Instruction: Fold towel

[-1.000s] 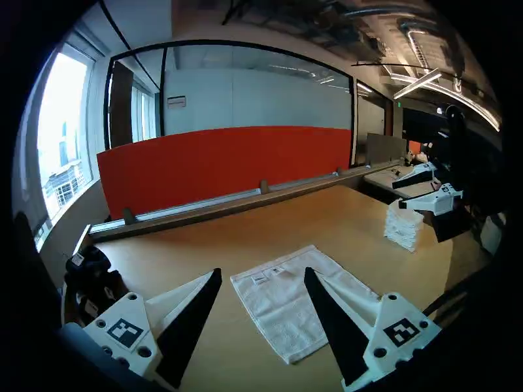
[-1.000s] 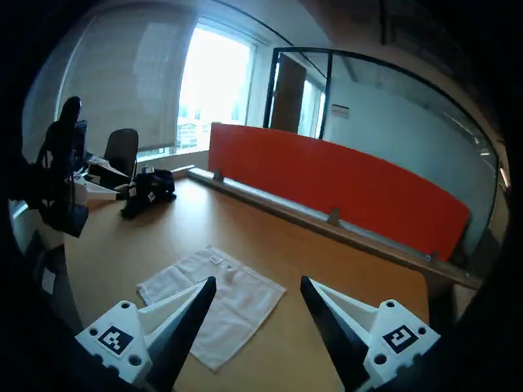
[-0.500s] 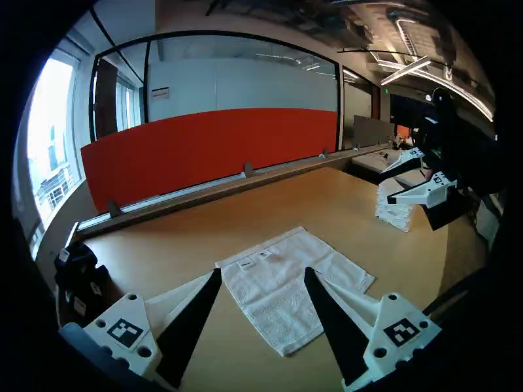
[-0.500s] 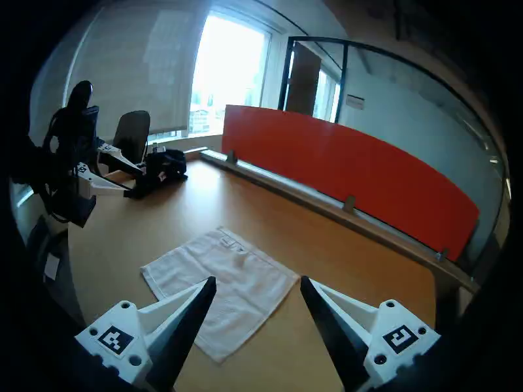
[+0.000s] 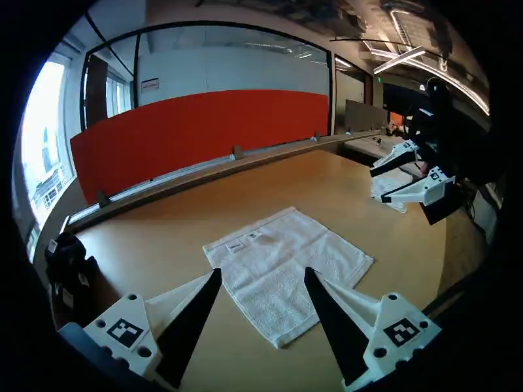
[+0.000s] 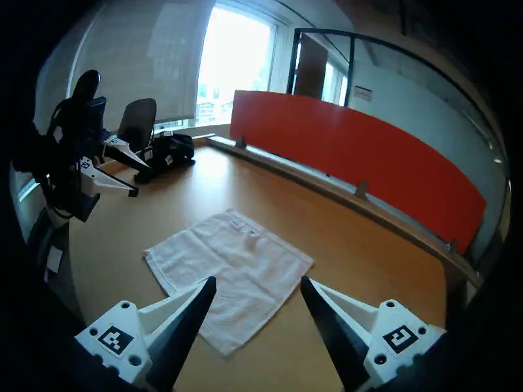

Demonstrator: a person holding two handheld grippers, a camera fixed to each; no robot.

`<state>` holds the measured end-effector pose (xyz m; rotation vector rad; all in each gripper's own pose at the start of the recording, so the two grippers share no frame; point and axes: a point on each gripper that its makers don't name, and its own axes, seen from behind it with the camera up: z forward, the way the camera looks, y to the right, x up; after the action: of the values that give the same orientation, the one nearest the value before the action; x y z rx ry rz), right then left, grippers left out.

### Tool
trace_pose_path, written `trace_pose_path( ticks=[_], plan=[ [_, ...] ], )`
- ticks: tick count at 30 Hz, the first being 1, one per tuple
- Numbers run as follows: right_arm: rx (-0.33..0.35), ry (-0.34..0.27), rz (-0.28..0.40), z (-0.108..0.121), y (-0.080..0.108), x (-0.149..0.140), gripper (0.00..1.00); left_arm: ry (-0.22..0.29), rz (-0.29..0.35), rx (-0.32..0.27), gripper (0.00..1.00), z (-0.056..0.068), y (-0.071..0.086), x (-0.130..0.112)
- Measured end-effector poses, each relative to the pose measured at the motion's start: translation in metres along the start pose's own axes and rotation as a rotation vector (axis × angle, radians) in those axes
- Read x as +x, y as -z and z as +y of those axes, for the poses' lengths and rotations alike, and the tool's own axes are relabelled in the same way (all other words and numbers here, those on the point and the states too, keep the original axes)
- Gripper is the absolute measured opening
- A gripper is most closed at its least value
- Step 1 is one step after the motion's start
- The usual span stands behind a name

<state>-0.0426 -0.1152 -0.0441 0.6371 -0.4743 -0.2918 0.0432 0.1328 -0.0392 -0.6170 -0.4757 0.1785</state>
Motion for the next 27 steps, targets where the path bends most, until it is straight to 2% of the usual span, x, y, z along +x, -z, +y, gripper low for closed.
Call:
trace_pose_path(
  ticks=[8,20,27],
  plan=[
    [0.015,-0.002,-0.032,-0.008,-0.013,-0.025,1.00,-0.005,-0.034,-0.015,0.94,0.006,-0.012,-0.023],
    [0.046,0.001,-0.103,-0.024,-0.035,-0.069,1.00,-0.041,-0.130,-0.046,0.94,0.011,-0.032,-0.075],
    [0.070,-0.002,-0.145,-0.035,-0.047,-0.096,1.00,-0.032,-0.173,-0.057,0.94,0.011,-0.042,-0.102]
  ],
)
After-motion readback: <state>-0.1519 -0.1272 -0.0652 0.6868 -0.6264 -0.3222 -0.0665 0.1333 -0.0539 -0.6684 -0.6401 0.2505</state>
